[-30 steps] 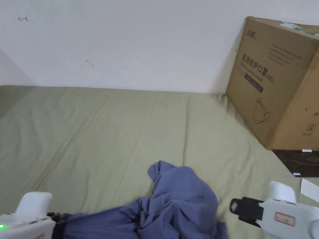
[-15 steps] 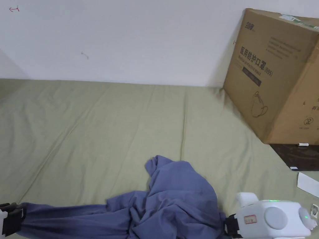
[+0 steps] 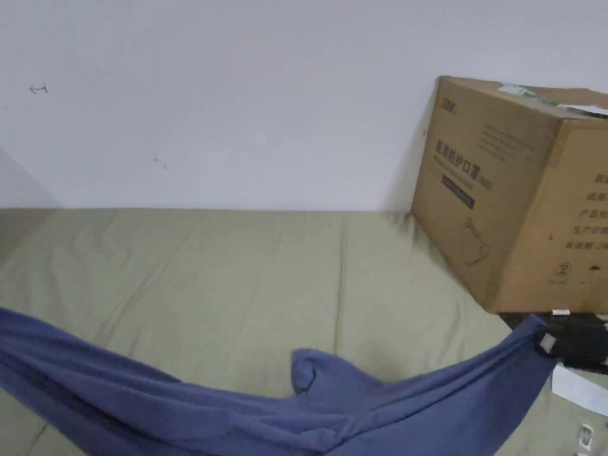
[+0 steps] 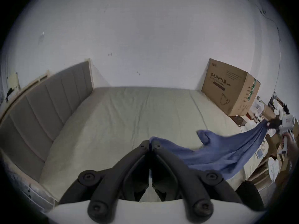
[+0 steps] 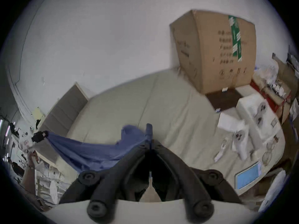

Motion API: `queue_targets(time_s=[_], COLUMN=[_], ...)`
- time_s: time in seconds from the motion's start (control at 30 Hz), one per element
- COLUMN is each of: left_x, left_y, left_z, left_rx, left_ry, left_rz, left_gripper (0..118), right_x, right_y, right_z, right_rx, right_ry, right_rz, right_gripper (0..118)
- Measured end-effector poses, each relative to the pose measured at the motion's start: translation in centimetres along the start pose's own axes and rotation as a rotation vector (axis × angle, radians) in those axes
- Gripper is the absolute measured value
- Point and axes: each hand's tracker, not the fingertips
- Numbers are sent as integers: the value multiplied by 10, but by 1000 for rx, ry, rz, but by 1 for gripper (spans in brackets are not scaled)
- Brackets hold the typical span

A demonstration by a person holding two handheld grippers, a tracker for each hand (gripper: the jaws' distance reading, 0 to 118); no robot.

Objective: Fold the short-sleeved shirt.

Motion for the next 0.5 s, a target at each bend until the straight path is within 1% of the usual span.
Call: queue_targets(time_s=[0.17,0.3,0.43,0.5], left_x=[-11,-16,-20,-18], left_y=[63,106,145,165], left_z=[12,12,-5,-16], left_rx=[55,96,113,125], left_ry=[-14,-2,-14,-20], left_rz=[41,33,47,55], left_gripper=[0,0,0,0], right_x=[-3,-6,-8,-11], right_y=[59,106,156,181], right_z=[40,57,52,43], right_rx=[109,157,196,216], right_ry=[-40,-55,-49,-65], right_rz=[42,46,6,6], right_gripper=[0,0,0,0])
